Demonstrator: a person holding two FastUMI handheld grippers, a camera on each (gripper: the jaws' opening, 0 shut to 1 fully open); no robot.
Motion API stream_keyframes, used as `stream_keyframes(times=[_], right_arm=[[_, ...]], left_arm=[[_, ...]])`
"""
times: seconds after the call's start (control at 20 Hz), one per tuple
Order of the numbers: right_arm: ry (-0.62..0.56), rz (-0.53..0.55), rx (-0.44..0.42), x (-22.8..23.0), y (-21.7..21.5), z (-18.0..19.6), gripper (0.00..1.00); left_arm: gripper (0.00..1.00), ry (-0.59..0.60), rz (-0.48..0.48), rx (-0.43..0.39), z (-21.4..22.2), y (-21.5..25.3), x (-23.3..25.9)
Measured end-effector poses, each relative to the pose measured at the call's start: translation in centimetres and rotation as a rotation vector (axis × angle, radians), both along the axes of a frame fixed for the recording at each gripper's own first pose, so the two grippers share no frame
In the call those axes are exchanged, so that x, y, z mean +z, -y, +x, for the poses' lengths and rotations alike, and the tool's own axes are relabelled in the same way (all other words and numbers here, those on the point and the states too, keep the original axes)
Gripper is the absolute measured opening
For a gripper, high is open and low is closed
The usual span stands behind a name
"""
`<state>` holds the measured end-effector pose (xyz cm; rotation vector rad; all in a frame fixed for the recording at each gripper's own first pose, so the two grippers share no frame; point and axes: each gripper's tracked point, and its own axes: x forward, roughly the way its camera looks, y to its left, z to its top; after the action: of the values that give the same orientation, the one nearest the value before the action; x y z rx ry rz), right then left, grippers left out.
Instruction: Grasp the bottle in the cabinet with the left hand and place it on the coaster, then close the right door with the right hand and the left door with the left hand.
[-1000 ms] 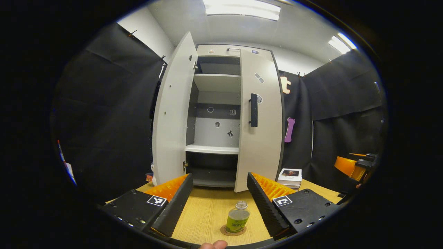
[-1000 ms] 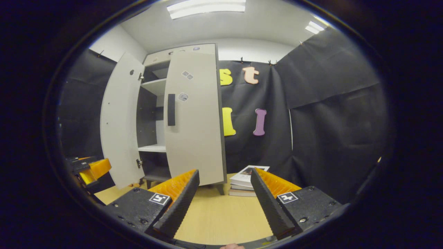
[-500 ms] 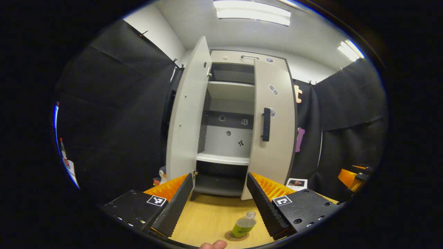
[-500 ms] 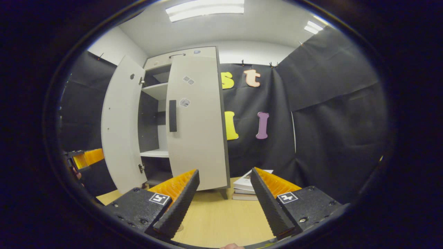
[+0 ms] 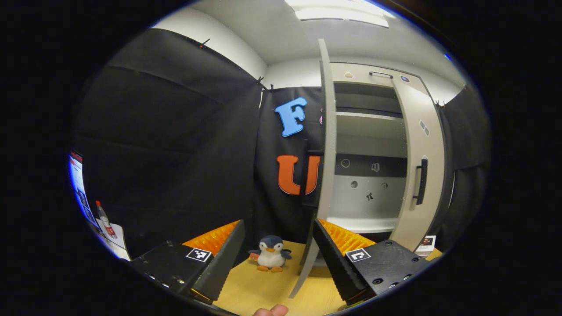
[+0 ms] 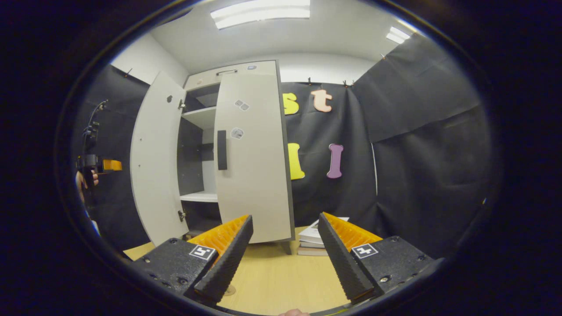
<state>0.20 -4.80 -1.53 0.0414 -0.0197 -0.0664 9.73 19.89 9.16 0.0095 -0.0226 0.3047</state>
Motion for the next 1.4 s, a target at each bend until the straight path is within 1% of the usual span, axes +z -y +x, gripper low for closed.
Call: stream_keyframes(times=[0.05,0.25,0.3,0.35,0.4,0.45,0.55,0.65,0.7,0.75,0.85,1.0,1.1,1.2,1.3,1.4], right_arm=[[-0.001,-0.004,-0.006,0.0,0.3,-0.1,0.98],[-0.010,0.005,-0.037,-0.3,1.3,-0.4,0.98],[-0.013,0.009,-0.043,-0.3,1.6,-0.4,0.94],[-0.013,0.011,-0.050,-0.4,1.8,-0.4,0.98],[-0.012,0.009,-0.059,-0.4,2.1,-0.4,0.98],[-0.014,0.007,-0.064,-0.4,2.2,-0.4,0.98],[-0.019,0.005,-0.070,-0.6,2.4,-0.4,0.98],[-0.017,0.010,-0.072,-0.6,2.6,-0.3,0.98],[-0.018,0.011,-0.070,-0.7,2.6,-0.2,0.94],[-0.020,0.012,-0.069,-0.8,2.6,-0.1,0.98],[-0.019,0.015,-0.064,-0.8,2.4,0.0,0.98],[-0.014,0.019,-0.043,-0.7,1.8,0.4,0.98],[-0.010,0.019,-0.026,-0.6,1.4,0.5,0.98],[-0.008,0.019,-0.019,-0.4,1.5,0.8,0.98],[-0.007,0.019,-0.025,-0.3,1.9,0.8,0.98],[-0.010,0.027,-0.027,-0.4,2.3,0.5,0.98]], left_arm=[[0.95,0.005,-0.004,0.014,0.9,-1.0,0.2],[0.95,0.023,-0.010,0.073,3.6,-4.2,1.3],[0.95,0.025,-0.018,0.083,4.1,-4.7,1.5],[0.95,0.029,-0.030,0.091,4.4,-5.0,1.5],[1.00,0.034,-0.038,0.097,4.9,-5.1,1.6],[0.95,0.036,-0.040,0.102,5.2,-5.2,1.6],[0.95,0.035,-0.037,0.103,5.7,-5.1,1.3],[0.95,0.017,-0.050,0.070,6.4,-4.0,0.8],[0.95,0.024,-0.039,0.089,6.3,-4.2,0.8],[0.93,0.034,-0.016,0.101,6.2,-4.2,1.1],[0.93,0.042,0.001,0.093,6.3,-3.5,1.2],[0.93,0.026,-0.012,0.056,6.4,-2.8,0.9],[0.93,0.021,-0.009,0.023,6.1,-1.1,0.9],[0.92,0.021,0.018,0.001,6.0,0.7,1.0],[0.92,0.022,0.041,-0.021,6.3,2.3,1.1],[0.92,0.020,0.038,-0.055,6.8,3.9,1.1]])
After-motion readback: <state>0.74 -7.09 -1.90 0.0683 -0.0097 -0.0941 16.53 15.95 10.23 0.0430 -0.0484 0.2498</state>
